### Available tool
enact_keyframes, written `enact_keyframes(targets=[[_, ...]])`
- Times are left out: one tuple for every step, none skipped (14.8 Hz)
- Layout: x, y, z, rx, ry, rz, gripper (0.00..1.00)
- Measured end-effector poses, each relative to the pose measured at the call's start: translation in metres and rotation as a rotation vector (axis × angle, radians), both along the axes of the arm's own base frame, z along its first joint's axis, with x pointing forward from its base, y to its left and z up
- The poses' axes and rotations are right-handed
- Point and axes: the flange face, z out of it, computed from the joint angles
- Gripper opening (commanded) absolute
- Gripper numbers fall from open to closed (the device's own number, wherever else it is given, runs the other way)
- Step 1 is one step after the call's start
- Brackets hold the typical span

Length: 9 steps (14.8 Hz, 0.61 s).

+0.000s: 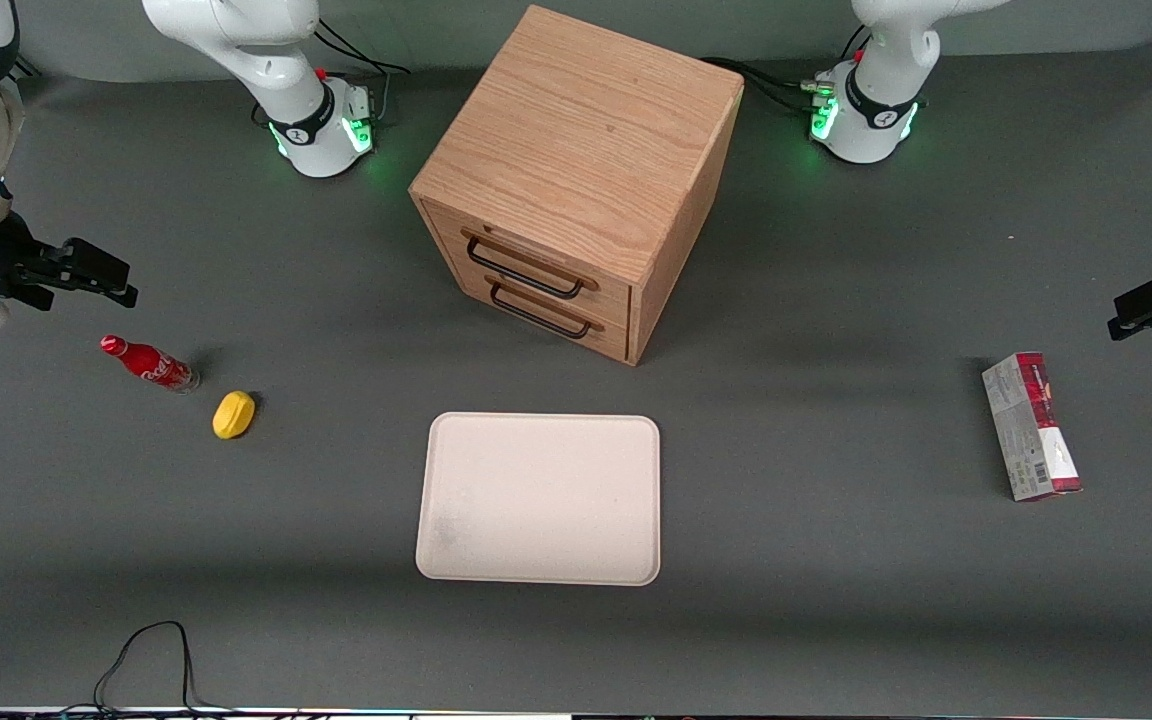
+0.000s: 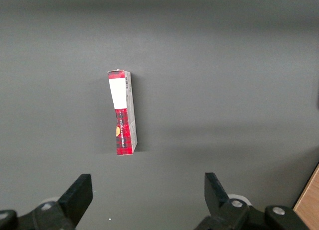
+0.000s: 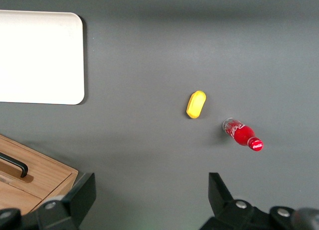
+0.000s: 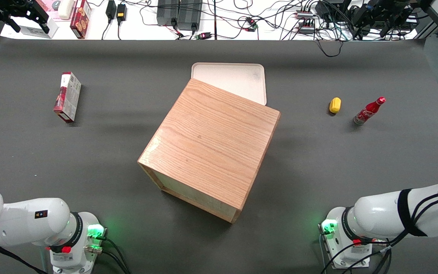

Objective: Place coke bottle on tray
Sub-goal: 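Move the right gripper down over the red Coca-Cola bottle's neck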

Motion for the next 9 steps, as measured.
enact_keyframes(targets=[[0.0,0.0,0.0,0.0,0.0,-0.001,1.0],[0.0,0.0,0.0,-0.001,0.0,-0.003,1.0],[0.0,0.0,0.0,-0.001,0.0,-0.006,1.0],[0.0,-0.001,0.0,-0.001,0.0,-0.01,1.0],[0.0,-0.003,0.0,-0.002,0.001,-0.013,1.0],[0.0,-0.005,-0.002,-0.006,0.006,-0.017,1.0],[0.0,-0.008,-0.006,-0.018,0.017,-0.02,1.0],[-0.001,-0.014,-0.013,-0.038,0.034,-0.026,1.0],[-0.002,-0.023,-0.022,-0.055,0.053,-0.038,1.0]])
